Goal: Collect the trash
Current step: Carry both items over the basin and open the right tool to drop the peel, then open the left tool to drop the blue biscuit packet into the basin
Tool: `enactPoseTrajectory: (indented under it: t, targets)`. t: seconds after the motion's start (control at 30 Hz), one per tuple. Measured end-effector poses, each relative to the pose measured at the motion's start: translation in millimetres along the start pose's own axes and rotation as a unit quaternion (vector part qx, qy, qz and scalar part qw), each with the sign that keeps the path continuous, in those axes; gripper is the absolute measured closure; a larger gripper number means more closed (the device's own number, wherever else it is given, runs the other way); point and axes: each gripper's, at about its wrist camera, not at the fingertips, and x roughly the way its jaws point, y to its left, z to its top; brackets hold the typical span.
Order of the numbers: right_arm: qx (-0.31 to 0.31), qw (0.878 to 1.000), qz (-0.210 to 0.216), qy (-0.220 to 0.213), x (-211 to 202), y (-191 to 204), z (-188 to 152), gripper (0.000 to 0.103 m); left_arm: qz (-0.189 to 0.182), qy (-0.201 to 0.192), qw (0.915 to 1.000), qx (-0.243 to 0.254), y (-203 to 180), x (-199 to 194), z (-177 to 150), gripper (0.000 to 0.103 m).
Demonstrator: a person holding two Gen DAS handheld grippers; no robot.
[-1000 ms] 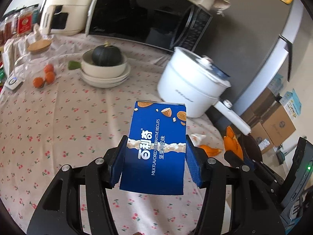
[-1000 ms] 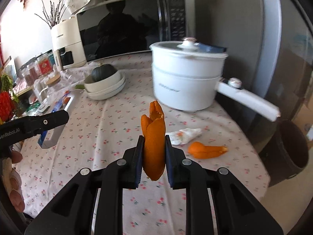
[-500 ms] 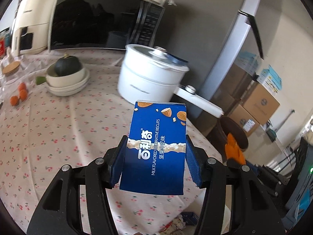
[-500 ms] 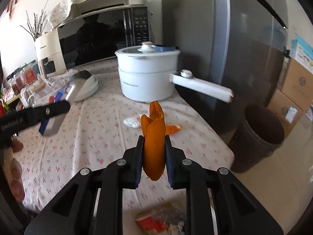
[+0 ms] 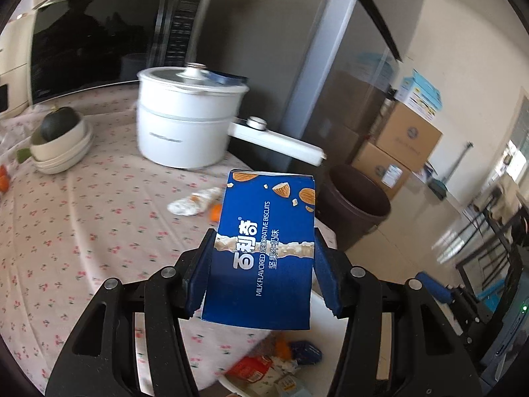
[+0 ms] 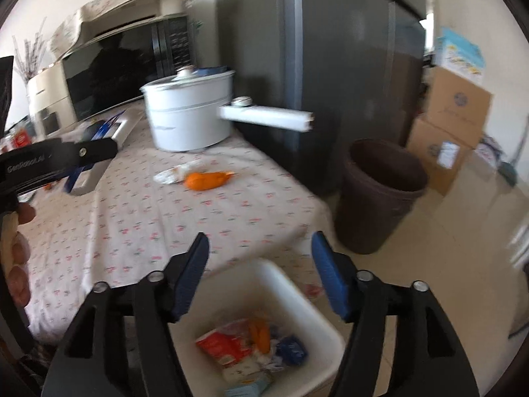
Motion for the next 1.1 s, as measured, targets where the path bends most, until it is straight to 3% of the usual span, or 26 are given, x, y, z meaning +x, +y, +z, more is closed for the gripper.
enactPoseTrajectory:
  t: [0.2,0.37,0.63,0.7,0.97,1.1]
  targets:
    - [0.011,0.993,-0.11,-0.046,-12,-26,-6,0.02,-0.023,0.017,0.9985,0.046,-33,11,-12,0.05]
    - [0.047,0.986,-0.15,-0.057,-15,-53,-8,0.016,-0.035,0.03,0.996,0.077,-52,18,-24,0.05]
    - [0.065,0.98,-0.175,-0.068,-18,-66,-9,0.01,-0.053,0.057,0.9902,0.116,-75,30,-40,0.048]
    - [0.067,0.98,-0.177,-0.067,-18,-68,-9,0.009,-0.055,0.063,0.9891,0.121,-78,33,-43,0.04]
    - [0.074,0.979,-0.178,-0.064,-17,-74,-11,0.007,-0.051,0.074,0.9884,0.122,-81,43,-47,0.031]
    - [0.072,0.98,-0.176,-0.06,-14,-71,-11,0.007,-0.043,0.076,0.9887,0.123,-82,46,-47,0.021]
